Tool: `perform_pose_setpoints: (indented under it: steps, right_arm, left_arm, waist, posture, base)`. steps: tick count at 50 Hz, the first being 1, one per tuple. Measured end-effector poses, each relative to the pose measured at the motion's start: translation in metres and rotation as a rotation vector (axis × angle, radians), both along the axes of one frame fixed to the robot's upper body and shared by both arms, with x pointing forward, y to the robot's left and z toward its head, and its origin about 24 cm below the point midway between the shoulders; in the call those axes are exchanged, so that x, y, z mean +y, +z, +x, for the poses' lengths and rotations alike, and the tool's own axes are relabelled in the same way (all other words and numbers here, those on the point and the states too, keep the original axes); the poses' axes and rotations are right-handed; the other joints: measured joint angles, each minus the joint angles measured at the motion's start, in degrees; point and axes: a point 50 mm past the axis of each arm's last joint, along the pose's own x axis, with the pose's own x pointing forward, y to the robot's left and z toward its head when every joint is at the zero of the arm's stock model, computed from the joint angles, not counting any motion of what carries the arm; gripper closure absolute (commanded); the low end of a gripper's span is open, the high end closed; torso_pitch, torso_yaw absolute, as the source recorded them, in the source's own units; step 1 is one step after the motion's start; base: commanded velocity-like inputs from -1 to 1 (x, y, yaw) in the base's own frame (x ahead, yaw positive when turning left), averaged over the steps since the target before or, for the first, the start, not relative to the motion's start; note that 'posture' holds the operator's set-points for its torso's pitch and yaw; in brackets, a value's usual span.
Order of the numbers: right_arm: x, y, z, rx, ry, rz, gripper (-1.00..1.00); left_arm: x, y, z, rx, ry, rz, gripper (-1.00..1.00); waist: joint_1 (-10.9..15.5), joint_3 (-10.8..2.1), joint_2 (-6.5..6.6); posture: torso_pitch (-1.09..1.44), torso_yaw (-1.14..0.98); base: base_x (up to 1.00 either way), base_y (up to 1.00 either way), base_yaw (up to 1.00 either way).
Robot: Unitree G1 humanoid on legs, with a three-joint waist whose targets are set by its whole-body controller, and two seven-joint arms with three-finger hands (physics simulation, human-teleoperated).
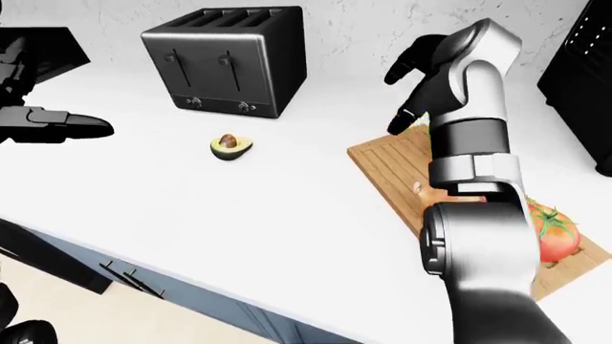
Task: Place the avocado, onion, tomato and bell pepper on the cutting board.
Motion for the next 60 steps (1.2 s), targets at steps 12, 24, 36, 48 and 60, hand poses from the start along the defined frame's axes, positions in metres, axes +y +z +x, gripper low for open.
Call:
perform_pose_setpoints:
  steps: [12, 24, 36, 48, 60]
  right_arm:
    - [0.086, 0.029, 0.007, -0.034, 0.253, 0.086, -1.0]
    - [0.129, 0.015, 0.018, -0.068, 0.347, 0.178, -1.0]
    - [0.156, 0.001, 0.02, -0.034, 0.43, 0.164, -1.0]
    - [0.178, -0.016, 0.022, 0.0, 0.494, 0.172, -1.0]
    - [0.194, -0.039, 0.023, 0.031, 0.542, 0.19, -1.0]
  left_arm:
    - [0.0, 0.001, 0.0, -0.007, -0.004, -0.005, -1.0]
    - [0.004, 0.008, -0.009, -0.031, 0.004, -0.046, -1.0]
    - [0.005, 0.004, -0.007, -0.017, 0.004, -0.048, -1.0]
    - [0.006, 0.006, -0.006, -0.024, 0.008, -0.044, -1.0]
    - [0.007, 0.003, -0.008, -0.02, 0.011, -0.043, -1.0]
  waist:
    - [-0.3, 0.25, 0.33]
    - [0.0, 0.31, 0.94]
    - [1.7, 0.13, 1.34]
    - [4.0, -0.15, 1.86]
    - [6.5, -0.33, 2.19]
  posture:
    - [0.0, 0.35]
    - [0.0, 0.38]
    - [0.0, 0.44]
    - [0.0, 0.5]
    - [0.0, 0.56]
  base:
    - [0.0, 0.0, 0.0]
    - [0.0, 0.0, 0.0]
    - [0.0, 0.0, 0.0]
    - [0.0, 0.0, 0.0]
    - [0.0, 0.0, 0.0]
